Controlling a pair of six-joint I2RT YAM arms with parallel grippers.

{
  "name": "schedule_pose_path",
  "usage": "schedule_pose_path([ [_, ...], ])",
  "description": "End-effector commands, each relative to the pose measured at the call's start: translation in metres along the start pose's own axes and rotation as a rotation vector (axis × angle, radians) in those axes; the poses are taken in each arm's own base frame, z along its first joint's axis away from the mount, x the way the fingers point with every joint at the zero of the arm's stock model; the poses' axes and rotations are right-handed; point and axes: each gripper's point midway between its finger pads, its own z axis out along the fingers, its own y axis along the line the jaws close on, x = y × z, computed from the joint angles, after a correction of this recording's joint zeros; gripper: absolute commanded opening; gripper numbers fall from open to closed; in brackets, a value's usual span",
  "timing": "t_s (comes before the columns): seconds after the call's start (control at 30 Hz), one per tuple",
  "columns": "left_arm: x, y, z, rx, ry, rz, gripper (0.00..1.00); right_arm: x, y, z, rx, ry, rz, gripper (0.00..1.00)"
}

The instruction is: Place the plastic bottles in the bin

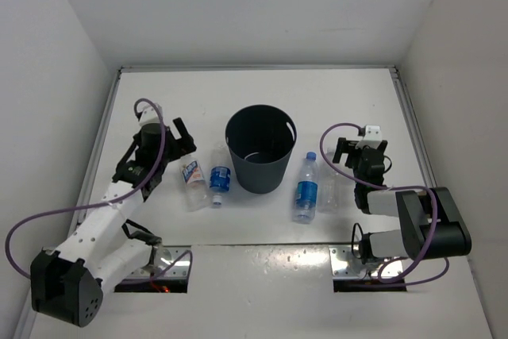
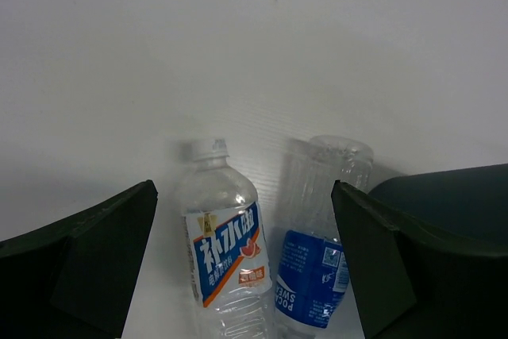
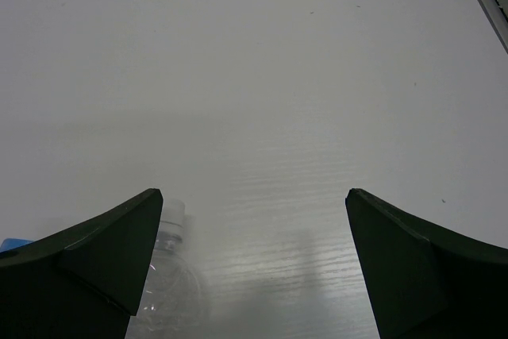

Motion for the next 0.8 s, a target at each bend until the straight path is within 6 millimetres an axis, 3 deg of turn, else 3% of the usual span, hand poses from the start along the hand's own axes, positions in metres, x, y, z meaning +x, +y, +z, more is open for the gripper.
schedule_pose_path([
  [0.0,0.025,-0.001,0.008,-0.006,0.082,-0.067,0.99,-0.029,0.003,0.007,-0.007,-0.092,0.012,1.00],
  [0.1,0.034,-0.003,0.014,0.000,0.112,-0.095,0.99,-0.029,0.003,0.007,-0.007,-0.092,0.012,1.00],
  [0.5,0.106,0.003,0.035,-0.032,0.362,-0.107,0.99,-0.029,0.003,0.007,-0.007,-0.092,0.012,1.00],
  [0.67,0.117,0.006,0.038,-0.058,0.414,-0.106,0.99,-0.029,0.005,0.007,-0.016,-0.092,0.011,1.00],
  [0.77,0.114,0.006,0.041,-0.066,0.409,-0.123,0.92,-0.031,0.005,0.007,-0.016,-0.101,0.013,1.00],
])
